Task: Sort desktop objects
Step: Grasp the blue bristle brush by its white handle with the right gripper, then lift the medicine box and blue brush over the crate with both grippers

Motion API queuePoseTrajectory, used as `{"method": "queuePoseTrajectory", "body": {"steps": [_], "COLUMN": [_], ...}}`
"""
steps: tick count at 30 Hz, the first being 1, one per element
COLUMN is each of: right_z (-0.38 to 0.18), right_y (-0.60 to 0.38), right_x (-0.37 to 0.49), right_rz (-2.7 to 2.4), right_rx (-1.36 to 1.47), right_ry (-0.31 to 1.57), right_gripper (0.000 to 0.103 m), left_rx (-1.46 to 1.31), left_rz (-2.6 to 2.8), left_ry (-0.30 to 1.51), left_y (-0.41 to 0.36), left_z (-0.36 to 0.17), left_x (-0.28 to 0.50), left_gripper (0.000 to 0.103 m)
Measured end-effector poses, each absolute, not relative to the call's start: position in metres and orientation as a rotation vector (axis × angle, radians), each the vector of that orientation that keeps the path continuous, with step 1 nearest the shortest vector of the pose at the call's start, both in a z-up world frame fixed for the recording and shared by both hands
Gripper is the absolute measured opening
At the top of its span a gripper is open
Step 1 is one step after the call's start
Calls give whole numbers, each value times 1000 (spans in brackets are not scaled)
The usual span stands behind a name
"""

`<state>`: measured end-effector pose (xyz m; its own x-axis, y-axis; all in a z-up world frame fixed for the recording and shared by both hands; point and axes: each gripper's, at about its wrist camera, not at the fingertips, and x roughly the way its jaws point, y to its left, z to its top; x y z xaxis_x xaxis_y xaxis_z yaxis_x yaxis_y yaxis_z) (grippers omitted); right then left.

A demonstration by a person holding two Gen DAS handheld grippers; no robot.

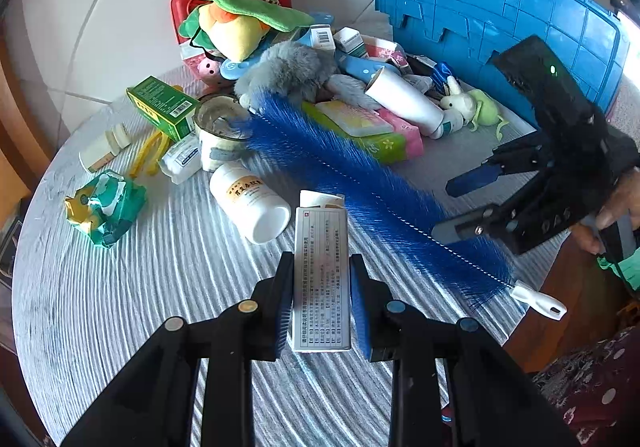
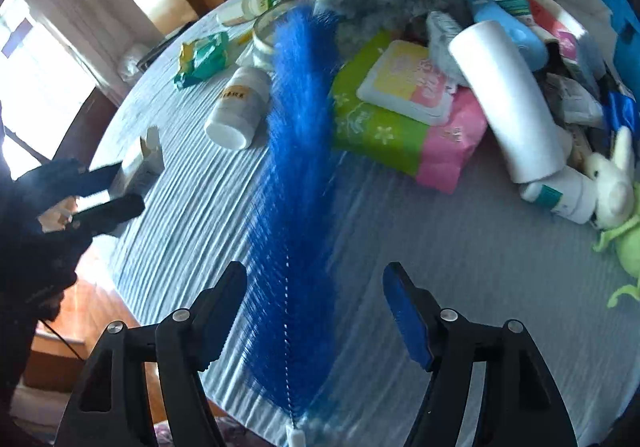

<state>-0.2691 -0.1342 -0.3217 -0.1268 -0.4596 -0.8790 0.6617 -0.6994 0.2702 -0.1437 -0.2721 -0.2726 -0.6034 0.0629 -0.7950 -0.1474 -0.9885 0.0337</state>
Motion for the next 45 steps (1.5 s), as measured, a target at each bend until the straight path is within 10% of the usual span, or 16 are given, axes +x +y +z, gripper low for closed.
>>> {"method": "queuePoseTrajectory", "body": {"steps": [2,6,45], "right_z": [-332,-340,27], "right_y": [-155,-188,44], "right_x": [-257,-229,-222], "right_rz": [-1927,-1904,-2580], "right_rx": [1365,1277,503], "right_ry": [400,672,106], "right_gripper": [67,13,11], "left_rx": [-1340,-1348,-555], "left_rz": [2705,2704,3158], "left_ry": [148,143,247], "left_y": [-276,-283,-94], "left_z": [-273,-275,0], "left_x": [-144,-145,-216], "left_gripper": [26,26,26]}}
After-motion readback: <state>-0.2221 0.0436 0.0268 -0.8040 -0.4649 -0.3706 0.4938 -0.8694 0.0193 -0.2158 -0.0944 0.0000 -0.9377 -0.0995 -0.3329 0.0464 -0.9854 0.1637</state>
